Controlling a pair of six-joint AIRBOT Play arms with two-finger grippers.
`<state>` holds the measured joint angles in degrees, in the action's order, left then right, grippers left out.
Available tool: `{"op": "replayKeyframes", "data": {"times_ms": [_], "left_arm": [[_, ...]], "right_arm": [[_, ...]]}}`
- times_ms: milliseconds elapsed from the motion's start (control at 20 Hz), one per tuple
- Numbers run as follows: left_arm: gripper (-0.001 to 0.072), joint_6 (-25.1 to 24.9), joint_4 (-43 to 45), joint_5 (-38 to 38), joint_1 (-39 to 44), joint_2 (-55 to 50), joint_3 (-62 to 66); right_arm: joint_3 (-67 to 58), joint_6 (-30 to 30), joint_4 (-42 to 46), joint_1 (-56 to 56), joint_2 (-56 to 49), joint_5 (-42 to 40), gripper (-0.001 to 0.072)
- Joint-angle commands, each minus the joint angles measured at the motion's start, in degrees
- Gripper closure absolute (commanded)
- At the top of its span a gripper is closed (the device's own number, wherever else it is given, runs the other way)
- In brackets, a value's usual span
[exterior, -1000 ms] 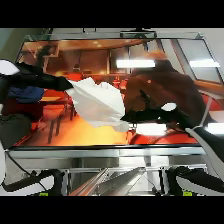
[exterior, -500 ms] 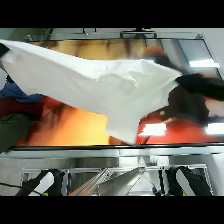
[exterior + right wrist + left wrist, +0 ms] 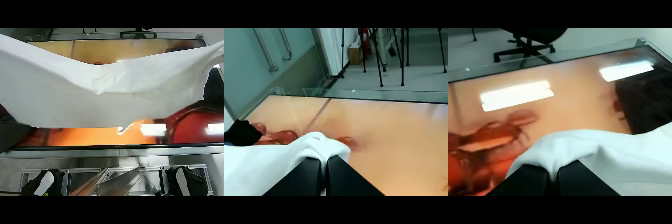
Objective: Fold the shirts.
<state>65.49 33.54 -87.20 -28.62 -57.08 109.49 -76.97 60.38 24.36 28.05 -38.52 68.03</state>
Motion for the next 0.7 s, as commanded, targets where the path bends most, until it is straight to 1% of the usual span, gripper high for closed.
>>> {"op": "replayKeyframes", "data": {"times_ms": [0, 50, 150, 250, 350, 400, 450, 500, 550, 650], "left_arm": [[0.0689, 0.66, 1.64, -5.05, 7.41, -8.11, 0.28], [0.0689, 0.72, 3.78, -5.68, 10.86, -11.87, 0.26], [0.0689, 0.7, 8.98, -4.74, 17.79, -19.98, -0.85], [0.0689, 0.57, 14.86, -0.2, 22.4, -27.8, -4.94], [0.0684, 0.55, 20.48, 4.87, 24.2, -35.26, -9.01], [0.0427, 0.57, 23.21, 6.95, 24.24, -38.88, -9.86], [0.0219, 0.63, 25.64, 7.98, 23.93, -42.03, -9.42], [-0.0013, 1.75, 28.41, 8.07, 23.21, -45.11, -7.8], [-0.0008, 3.45, 31.23, 7.19, 22.12, -47.41, -5.68], [-0.0008, 7.34, 37.18, 2.95, 19.8, -50.56, -1.29]], "right_arm": [[0.28, -1.05, 0.02, -3.41, -8.52, -1.2, 0.0694], [0.76, -2.23, 0.33, -6.25, -13.64, -1.22, 0.0694], [1.03, -2.14, 3.74, -11.3, -24.5, -1.92, 0.0694], [1.03, -2.03, 8.48, -14.32, -35.82, -3.8, 0.0694], [0.96, -0.5, 9.42, -14.49, -46.18, -8.74, 0.0694], [0.79, -0.37, 8.63, -13.81, -49.7, -10.78, 0.0686], [0.31, -0.39, 6.95, -12.76, -52.41, -11.28, 0.0532], [-0.5, -0.39, 4.79, -11.54, -54.42, -10.95, 0.0389], [-0.98, -0.39, 3.82, -10.16, -55.01, -10.16, 0.0387], [-1.62, -0.37, 3.89, -6.78, -54.01, -7.21, 0.0388]]}}
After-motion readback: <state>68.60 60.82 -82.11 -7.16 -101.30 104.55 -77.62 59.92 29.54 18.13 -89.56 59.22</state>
